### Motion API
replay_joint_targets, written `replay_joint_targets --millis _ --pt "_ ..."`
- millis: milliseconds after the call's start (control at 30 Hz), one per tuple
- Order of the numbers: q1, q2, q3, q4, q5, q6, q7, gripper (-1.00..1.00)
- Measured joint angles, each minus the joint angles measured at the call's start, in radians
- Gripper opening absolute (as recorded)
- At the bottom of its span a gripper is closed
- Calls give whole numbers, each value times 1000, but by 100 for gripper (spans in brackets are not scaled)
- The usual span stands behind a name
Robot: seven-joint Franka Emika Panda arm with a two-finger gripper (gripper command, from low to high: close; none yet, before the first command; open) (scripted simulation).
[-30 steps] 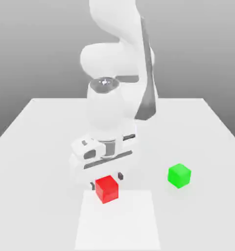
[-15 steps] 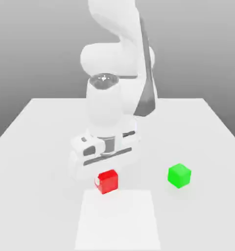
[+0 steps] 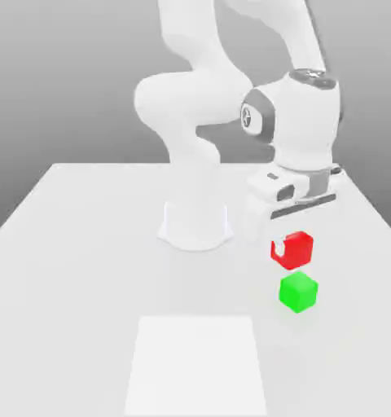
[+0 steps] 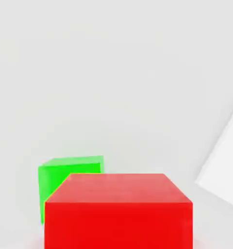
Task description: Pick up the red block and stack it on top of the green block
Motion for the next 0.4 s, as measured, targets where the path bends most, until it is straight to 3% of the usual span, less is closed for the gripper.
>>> replay_joint_targets --millis 267,300,400 --pt "-78 231 51 6 -149 223 116 -100" --pt "-88 264 50 5 -177 255 135 100" --pt "-88 264 50 5 -177 255 135 100"
